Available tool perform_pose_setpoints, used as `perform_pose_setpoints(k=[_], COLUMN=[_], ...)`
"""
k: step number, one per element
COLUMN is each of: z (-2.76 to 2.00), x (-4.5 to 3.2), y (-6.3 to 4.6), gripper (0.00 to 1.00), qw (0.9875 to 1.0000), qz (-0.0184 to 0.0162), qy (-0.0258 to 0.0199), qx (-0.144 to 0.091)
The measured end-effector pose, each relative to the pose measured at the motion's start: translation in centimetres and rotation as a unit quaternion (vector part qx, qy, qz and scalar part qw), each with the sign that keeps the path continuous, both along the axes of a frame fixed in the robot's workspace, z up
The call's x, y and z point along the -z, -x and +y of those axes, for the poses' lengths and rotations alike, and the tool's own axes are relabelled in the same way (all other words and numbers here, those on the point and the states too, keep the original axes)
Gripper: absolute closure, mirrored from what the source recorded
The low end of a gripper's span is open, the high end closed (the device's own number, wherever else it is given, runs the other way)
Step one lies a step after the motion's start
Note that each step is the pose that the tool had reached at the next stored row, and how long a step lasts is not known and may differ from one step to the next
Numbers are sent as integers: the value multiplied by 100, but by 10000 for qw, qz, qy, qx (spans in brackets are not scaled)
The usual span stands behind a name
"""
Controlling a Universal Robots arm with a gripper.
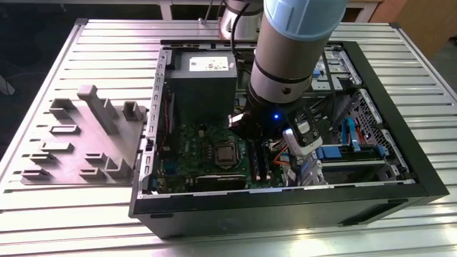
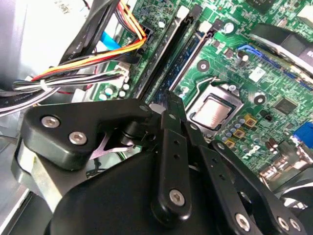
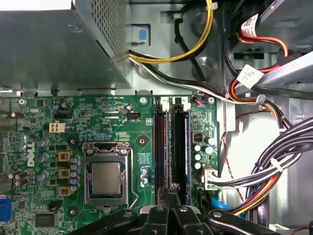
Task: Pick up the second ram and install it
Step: 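Press down the second ram until it locks into place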
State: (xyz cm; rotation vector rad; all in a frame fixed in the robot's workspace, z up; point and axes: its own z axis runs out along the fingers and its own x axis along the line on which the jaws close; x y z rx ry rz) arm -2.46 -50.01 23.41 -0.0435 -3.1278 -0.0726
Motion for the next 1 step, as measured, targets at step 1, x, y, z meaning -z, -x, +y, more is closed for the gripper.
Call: perform_pose_setpoints(k=[1], z=[0], x=[0], y=[0], gripper=[90], qw=[10000], qz=[0], qy=[0], qx=[0])
